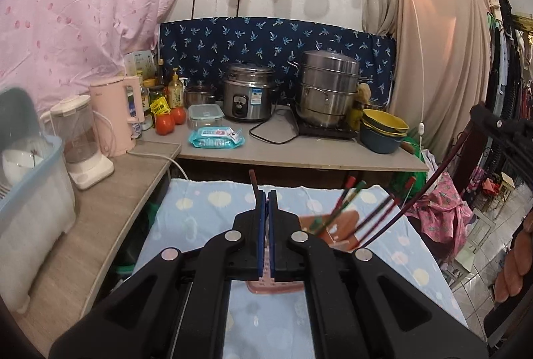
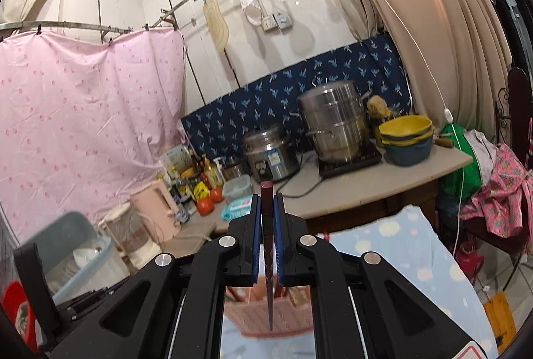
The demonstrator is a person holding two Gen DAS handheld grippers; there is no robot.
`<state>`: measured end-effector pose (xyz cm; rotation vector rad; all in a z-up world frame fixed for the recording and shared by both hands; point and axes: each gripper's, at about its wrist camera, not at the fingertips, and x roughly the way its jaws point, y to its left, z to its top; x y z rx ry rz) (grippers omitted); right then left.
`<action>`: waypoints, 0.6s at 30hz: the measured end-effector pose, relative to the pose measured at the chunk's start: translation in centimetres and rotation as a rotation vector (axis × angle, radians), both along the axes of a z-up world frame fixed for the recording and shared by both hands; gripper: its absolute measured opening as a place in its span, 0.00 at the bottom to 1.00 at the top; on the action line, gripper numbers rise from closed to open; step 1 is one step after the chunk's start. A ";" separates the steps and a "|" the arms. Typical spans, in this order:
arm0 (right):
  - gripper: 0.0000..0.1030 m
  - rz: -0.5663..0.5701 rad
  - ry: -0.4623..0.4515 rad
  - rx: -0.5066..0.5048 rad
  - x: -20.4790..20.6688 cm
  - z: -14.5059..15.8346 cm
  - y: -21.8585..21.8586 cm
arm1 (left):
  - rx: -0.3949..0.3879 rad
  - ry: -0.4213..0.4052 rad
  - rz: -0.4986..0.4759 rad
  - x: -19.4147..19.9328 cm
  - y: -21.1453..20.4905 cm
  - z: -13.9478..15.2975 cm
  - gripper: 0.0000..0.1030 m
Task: Organize utensils
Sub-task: 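Lift the chopstick and spoon and carry them up over the pink basket, then lower the chopstick and spoon into the pink basket and open both grippers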
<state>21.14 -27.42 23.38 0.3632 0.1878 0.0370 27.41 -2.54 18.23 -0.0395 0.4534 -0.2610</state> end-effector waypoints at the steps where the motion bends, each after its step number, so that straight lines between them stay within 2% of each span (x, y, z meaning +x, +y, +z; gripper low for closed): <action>1: 0.07 -0.003 -0.006 -0.003 0.9 0.5 0.1 | 0.000 0.007 0.004 1.0 -0.2 0.0 0.01; 7: 0.07 -0.006 0.009 -0.027 5.0 0.7 1.0 | -0.002 0.038 0.020 4.5 -0.8 -0.8 0.01; 13: 0.07 0.009 0.073 -0.053 7.9 -1.9 1.9 | 0.004 0.036 0.016 5.8 -1.4 -1.1 0.01; 18: 0.07 0.019 0.113 -0.056 9.0 -3.8 2.2 | 0.012 0.072 0.019 6.9 -1.8 -2.4 0.01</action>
